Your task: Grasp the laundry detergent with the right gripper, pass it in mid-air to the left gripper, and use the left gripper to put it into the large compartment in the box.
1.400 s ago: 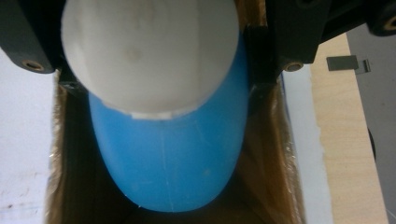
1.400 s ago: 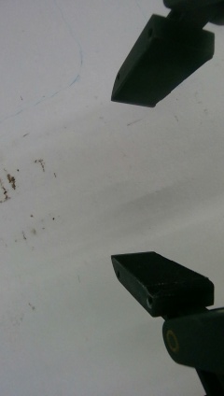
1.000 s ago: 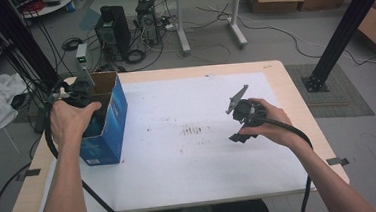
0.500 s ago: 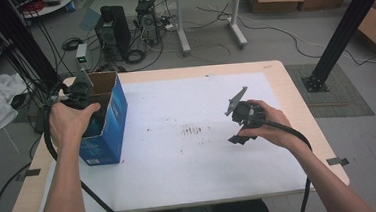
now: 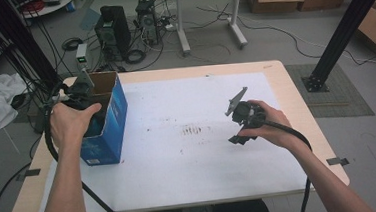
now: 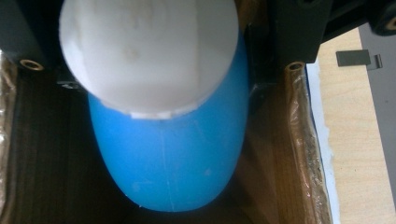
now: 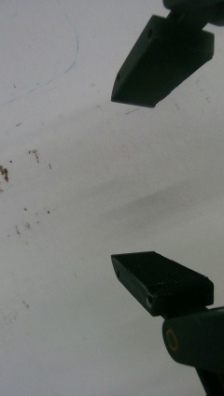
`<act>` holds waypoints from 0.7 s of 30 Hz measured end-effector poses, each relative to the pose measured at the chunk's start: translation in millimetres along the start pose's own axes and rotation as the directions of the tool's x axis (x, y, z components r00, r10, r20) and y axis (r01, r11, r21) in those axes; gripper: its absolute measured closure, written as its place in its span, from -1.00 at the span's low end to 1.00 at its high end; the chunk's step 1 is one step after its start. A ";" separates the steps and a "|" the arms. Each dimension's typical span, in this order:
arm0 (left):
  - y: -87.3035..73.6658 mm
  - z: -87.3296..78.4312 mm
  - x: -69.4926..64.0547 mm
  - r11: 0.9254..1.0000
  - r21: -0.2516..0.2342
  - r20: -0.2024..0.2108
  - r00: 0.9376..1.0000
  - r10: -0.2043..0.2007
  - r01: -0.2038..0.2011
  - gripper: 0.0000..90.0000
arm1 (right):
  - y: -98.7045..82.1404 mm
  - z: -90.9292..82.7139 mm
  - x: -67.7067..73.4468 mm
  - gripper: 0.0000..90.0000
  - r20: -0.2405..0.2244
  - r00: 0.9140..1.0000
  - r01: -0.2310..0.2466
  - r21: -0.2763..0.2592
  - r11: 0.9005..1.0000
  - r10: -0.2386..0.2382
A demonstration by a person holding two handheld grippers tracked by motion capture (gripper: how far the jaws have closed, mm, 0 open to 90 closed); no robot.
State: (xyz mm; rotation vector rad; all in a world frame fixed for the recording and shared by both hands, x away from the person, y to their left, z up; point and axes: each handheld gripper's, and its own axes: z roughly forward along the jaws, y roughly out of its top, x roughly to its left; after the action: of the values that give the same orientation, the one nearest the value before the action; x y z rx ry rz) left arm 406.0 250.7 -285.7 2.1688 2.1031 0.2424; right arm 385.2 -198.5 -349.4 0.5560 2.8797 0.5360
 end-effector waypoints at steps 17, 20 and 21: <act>1.2 -8.4 -4.1 1.000 -0.015 -0.007 1.000 0.006 -0.006 -0.28 | -0.7 1.1 0.2 -0.59 -0.001 1.000 -0.002 0.003 1.000 0.002; 1.5 -9.2 -4.5 1.000 -0.015 -0.013 1.000 0.007 -0.008 -0.29 | -1.3 0.8 0.2 -0.59 -0.001 1.000 -0.003 0.001 1.000 0.003; 1.7 -9.7 -4.6 1.000 -0.013 -0.014 1.000 0.007 -0.007 -0.29 | -1.5 0.6 0.0 -0.59 0.000 1.000 -0.002 0.002 1.000 0.002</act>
State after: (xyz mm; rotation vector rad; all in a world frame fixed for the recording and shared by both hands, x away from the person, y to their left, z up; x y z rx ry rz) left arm 405.7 245.7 -276.0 2.1739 2.0951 0.2717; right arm 384.8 -199.5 -350.5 0.5591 2.8804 0.5341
